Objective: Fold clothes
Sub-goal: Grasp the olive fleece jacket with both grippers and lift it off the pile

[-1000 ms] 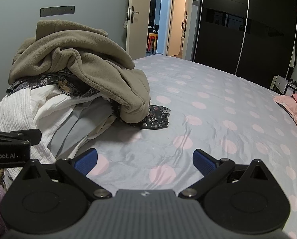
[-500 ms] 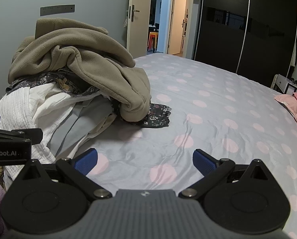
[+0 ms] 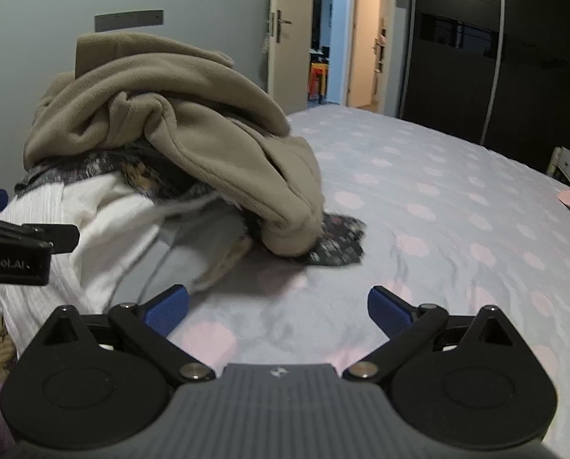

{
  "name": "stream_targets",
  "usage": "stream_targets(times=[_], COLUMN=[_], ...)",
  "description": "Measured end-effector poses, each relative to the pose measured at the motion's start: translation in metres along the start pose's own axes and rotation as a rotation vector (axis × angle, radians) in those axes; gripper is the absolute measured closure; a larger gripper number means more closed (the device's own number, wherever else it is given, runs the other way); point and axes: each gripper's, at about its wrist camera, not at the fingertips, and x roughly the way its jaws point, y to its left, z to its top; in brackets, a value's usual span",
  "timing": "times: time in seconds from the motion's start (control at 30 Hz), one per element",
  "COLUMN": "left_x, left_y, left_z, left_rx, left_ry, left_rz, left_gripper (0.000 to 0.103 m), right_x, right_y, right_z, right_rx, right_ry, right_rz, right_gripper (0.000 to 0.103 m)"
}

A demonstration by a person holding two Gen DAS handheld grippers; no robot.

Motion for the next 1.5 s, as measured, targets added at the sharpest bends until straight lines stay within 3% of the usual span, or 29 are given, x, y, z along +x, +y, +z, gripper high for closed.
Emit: stream_targets(times=[0.33, 0.43, 0.57, 0.67, 0.73, 0.83, 0.97, 1.1, 1.37, 1.5], left_x=[0.050, 0.064, 0.076, 0.080, 0.078, 0.068, 0.051, 0.020, -0.072, -0.122], left_y=[0.041, 0.044, 0.054, 0.058, 0.058, 0.059, 0.059, 0.058, 0.050, 0.026], left_z=[0.053, 0.059, 0.061, 0.066, 0.069, 0.075, 0.083, 0.104, 0.154, 0.171], left_rx=[0.043, 0.057, -0.022, -0.061, -0.072, -0.072, -0.061, -0.039, -0.022, 0.012], left_ry=[-0.072, -0.075, -0.061, -0.051, -0.061, -0.078, -0.103, -0.157, -0.327, -0.432], left_rz=[0.022, 0.028, -0.007, -0.024, -0.027, -0.024, -0.014, -0.011, -0.038, -0.112], left_gripper=[0.008, 0.027, 0.038, 0.051, 0.061, 0.076, 0.084, 0.090, 0.092, 0.092], right_x=[0.080, 0.107, 0.139, 0.156, 0.162, 0.154, 0.128, 0.095, -0.002, -0.061], right_y=[0.036, 0.040, 0.043, 0.043, 0.042, 0.038, 0.013, -0.011, -0.039, -0.064], right_z=[0.048, 0.054, 0.060, 0.065, 0.069, 0.079, 0.096, 0.121, 0.187, 0.204], right_rx=[-0.228, -0.292, -0.350, -0.360, -0.346, -0.326, -0.293, -0.269, -0.252, -0.234], right_ry=[-0.051, -0.045, -0.036, -0.017, -0.005, -0.027, -0.090, -0.158, -0.341, -0.417], right_rz=[-0.002, -0.024, -0.046, -0.048, -0.034, -0.091, -0.193, -0.229, -0.316, -0.398], right_gripper=[0.009, 0.018, 0.027, 0.050, 0.077, 0.091, 0.094, 0.095, 0.095, 0.095])
